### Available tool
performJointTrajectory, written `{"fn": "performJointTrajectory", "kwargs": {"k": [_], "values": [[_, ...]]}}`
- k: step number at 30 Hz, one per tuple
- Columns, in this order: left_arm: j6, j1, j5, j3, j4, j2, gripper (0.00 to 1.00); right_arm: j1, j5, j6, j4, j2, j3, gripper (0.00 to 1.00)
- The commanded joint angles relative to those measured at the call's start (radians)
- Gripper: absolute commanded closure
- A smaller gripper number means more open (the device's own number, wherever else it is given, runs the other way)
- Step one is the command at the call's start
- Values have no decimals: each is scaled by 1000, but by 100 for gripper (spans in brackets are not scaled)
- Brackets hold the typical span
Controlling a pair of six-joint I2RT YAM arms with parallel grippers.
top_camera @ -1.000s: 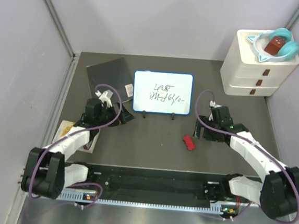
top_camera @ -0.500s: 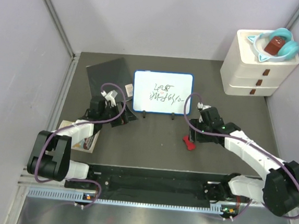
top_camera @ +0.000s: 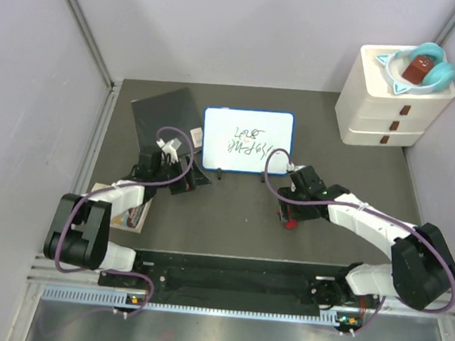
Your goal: Erase the whiteboard
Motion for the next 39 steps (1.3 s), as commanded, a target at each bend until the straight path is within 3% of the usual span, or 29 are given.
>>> {"fn": "performJointTrajectory", "kwargs": {"k": [1,6,7,17,20,21,22,32,39], "values": [[28,-1,27,46,20,21,1,29,11,-6,48,8,31,32],[30,-1,28,52,25,27,1,29,33,2,68,48,22,37],[31,-1,27,52,25,27,1,29,39,8,76,52,17,43],[43,-1,4,98,9,26,1,31,40,20,110,121,22,62],[31,5,-13,111,29,30,1,31,43,22,105,134,29,82],[27,9,-19,109,39,29,1,31,42,20,104,131,28,96],[21,14,-32,109,52,27,1,31,49,23,102,125,25,100],[-10,74,-44,89,272,159,6,31,137,42,67,-115,28,100],[-139,81,0,16,672,291,20,29,102,43,99,-167,114,100]]}}
